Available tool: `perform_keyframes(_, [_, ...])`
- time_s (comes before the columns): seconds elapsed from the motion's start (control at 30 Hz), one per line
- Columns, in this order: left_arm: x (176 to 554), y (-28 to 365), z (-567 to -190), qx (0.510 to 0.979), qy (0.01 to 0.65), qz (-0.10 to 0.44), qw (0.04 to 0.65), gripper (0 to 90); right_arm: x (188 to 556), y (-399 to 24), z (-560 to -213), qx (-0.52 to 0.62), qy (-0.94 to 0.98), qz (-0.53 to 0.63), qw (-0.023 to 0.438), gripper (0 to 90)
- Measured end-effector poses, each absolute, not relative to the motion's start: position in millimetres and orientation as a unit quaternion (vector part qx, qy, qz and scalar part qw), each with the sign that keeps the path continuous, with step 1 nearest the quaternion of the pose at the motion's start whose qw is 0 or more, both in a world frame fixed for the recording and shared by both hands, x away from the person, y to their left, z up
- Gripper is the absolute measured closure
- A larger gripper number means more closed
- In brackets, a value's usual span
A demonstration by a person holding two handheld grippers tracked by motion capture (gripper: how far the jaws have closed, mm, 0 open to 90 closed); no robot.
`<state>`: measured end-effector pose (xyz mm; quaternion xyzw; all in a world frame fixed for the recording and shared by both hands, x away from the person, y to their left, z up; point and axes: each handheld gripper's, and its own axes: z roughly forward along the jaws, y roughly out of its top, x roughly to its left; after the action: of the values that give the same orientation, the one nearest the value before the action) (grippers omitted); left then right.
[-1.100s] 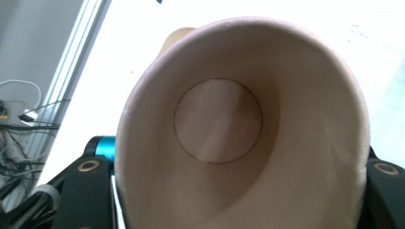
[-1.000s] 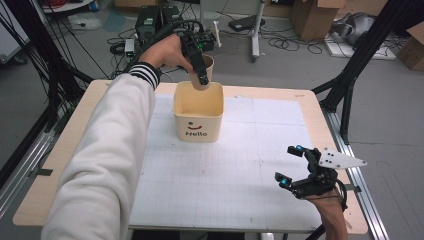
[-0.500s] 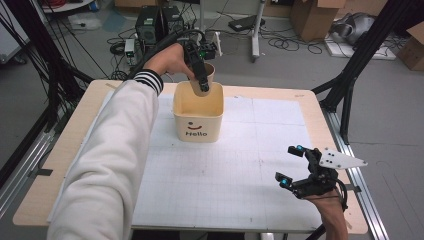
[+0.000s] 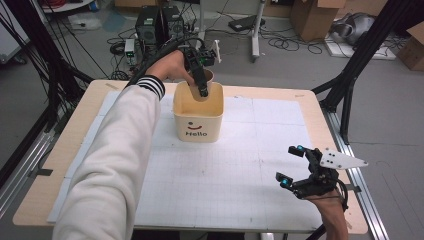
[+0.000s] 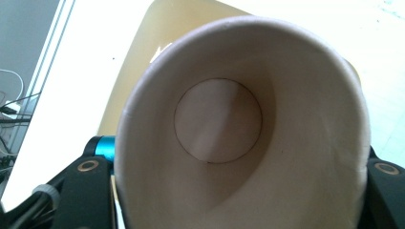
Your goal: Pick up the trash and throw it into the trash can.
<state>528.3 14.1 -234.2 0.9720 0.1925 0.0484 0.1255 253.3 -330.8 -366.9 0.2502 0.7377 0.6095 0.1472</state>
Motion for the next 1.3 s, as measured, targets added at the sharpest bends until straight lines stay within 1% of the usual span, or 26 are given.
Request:
perform_keyframes(0.17, [529.8, 12.9, -237.2, 0.972, 0.195, 0.047, 0.124, 32.6, 253.1, -331.3, -367.2, 0.251, 0.738, 0.610, 0.146, 0.3])
perform_keyframes(0.33, [531.5, 12.3, -239.0, 0.971, 0.200, 0.045, 0.119, 27.5, 253.4, -331.8, -367.1, 0.249, 0.737, 0.611, 0.148, 0.2])
perform_keyframes(0.37, [531.1, 11.7, -239.2, 0.971, 0.201, 0.048, 0.121, 18.9, 253.5, -332.1, -367.0, 0.248, 0.737, 0.611, 0.151, 0.3])
perform_keyframes(0.4, [531.1, 11.7, -239.2, 0.971, 0.201, 0.048, 0.121, 13.0, 253.5, -332.1, -367.0, 0.248, 0.737, 0.611, 0.151, 0.3])
perform_keyframes(0.5, [530.4, 10.4, -237.3, 0.970, 0.200, 0.048, 0.125, 2.6, 253.1, -332.5, -366.8, 0.249, 0.737, 0.611, 0.149, 0.2])
perform_keyframes(1.0, [518.1, 15.4, -213.9, 0.968, 0.202, 0.055, 0.140, 1.7, 252.4, -330.9, -366.0, 0.250, 0.736, 0.612, 0.148, 0.3])
perform_keyframes(1.3, [508.8, 26.2, -190.3, 0.963, 0.211, 0.069, 0.152, 1.7, 252.2, -332.3, -365.2, 0.250, 0.735, 0.612, 0.150, 0.2])
